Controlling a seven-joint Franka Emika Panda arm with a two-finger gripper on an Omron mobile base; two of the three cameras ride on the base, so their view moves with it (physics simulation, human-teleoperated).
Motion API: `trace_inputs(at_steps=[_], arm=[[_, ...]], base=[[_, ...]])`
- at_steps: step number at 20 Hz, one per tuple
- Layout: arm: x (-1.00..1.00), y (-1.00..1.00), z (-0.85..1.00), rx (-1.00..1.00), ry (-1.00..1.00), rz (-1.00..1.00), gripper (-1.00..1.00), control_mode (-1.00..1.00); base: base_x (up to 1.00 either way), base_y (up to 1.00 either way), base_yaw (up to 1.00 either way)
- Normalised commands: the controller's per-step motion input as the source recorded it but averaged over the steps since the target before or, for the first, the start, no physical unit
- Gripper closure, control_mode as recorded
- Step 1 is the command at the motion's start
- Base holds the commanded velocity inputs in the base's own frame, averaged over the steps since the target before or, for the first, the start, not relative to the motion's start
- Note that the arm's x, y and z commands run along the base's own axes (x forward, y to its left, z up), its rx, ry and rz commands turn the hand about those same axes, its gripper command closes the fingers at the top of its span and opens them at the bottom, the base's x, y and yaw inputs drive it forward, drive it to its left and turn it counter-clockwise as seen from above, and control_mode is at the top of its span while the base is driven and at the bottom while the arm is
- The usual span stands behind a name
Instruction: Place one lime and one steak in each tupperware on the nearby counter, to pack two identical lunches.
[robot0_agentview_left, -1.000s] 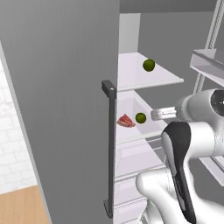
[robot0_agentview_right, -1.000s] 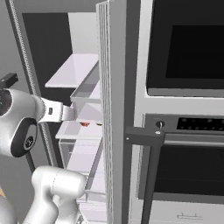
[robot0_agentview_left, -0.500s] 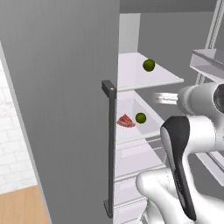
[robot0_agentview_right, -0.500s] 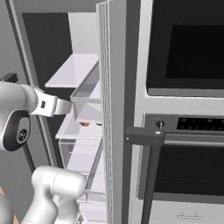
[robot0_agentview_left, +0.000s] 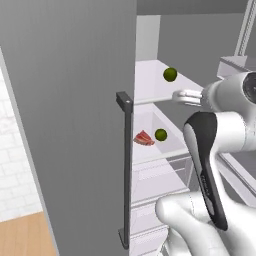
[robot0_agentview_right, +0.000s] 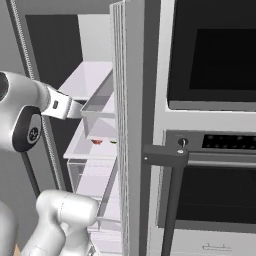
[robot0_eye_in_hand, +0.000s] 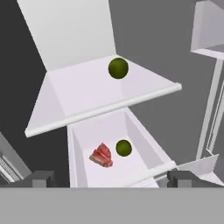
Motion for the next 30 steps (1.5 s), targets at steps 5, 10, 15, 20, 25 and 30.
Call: trace_inputs(at_steps=[5, 10, 15, 20, 25, 30], arm=[[0.56, -0.09, 0.12, 0.00, 0.06, -0.03, -1.00, -1.00], [0.50, -0.14, 0.09, 0.00, 0.04, -0.05, -1.00, -1.00], [0.52, -0.01, 0.00, 0.00, 0.02, -0.02, -1.00, -1.00], [0.53, -0.22, 0.00, 0.00, 0.01, -0.03, -1.00, -1.00], [0.55, -0.18, -0.09, -0.03, 0.01, -0.05, -1.00, -1.00], [0.60, -0.01, -0.15, -0.04, 0.01, -0.07, -1.00, -1.00]], base=[[0.00, 0.00, 0.00], [0.00, 0.00, 0.00], [0.00, 0.00, 0.00], [0.00, 0.00, 0.00], [0.00, 0.00, 0.00], [0.00, 0.00, 0.00]])
